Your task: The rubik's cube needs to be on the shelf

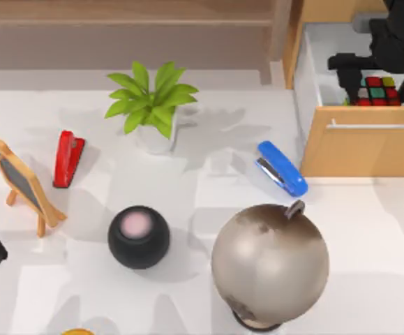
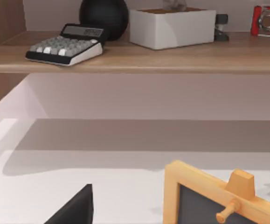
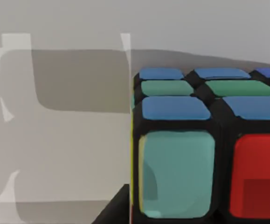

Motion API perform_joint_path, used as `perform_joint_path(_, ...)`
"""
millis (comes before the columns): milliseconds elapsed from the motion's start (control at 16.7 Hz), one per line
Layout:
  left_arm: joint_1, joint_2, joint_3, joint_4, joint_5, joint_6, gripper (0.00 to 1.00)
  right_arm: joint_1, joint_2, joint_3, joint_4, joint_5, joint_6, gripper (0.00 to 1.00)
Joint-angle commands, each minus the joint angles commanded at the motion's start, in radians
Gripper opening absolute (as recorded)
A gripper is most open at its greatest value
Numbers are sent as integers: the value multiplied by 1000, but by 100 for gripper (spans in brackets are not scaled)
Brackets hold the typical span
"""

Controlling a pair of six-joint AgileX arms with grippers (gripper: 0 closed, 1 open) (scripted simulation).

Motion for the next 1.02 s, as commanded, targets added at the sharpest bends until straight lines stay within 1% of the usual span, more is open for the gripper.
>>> perform_joint_path(120,0,0,0,0,0,0,100,2,-11,-8,-10,9,5,0)
perform_joint_path(300,0,0,0,0,0,0,100,23,-82,-30,-68,56,33,0)
perform_joint_path(540,0,0,0,0,0,0,100,96,-210,6,-122,101,79,0)
perform_joint_path(780,0,0,0,0,0,0,100,155,-274,89,-118,79,102,0)
perform_joint_path(1020,0,0,0,0,0,0,100,115,-218,131,-140,38,74,0)
